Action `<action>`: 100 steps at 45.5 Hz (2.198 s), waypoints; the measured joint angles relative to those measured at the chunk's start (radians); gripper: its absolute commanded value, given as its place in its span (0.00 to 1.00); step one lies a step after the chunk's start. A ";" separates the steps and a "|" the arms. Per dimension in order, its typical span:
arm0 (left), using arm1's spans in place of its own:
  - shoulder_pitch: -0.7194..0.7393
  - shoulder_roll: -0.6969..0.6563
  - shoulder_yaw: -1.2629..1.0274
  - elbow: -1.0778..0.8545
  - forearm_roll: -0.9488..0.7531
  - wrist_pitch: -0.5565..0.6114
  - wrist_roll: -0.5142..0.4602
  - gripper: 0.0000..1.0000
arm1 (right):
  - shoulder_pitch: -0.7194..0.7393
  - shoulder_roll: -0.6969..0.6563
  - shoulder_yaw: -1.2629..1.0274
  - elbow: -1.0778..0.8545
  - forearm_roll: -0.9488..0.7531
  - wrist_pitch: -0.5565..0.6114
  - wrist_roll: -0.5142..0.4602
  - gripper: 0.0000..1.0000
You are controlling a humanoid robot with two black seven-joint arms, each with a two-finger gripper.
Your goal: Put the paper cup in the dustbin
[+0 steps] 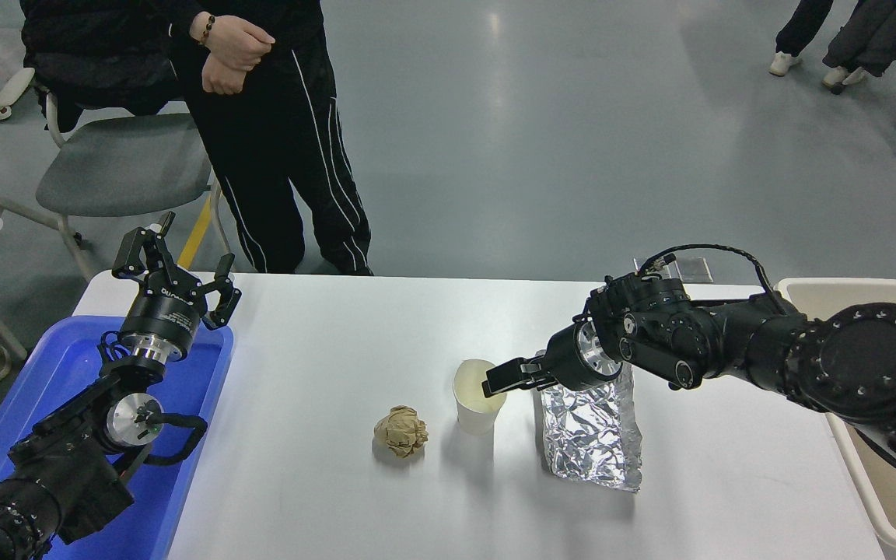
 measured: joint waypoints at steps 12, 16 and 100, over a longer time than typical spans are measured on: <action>0.000 0.000 0.000 0.000 0.000 0.000 0.000 1.00 | -0.006 0.000 -0.002 -0.021 -0.020 -0.010 0.003 0.52; 0.000 0.000 0.000 0.000 0.000 0.000 0.000 1.00 | -0.006 0.000 -0.003 -0.029 -0.024 -0.011 0.003 0.49; 0.000 0.000 0.000 0.000 0.000 0.000 0.000 1.00 | 0.203 -0.228 0.294 0.040 0.270 0.053 0.026 0.00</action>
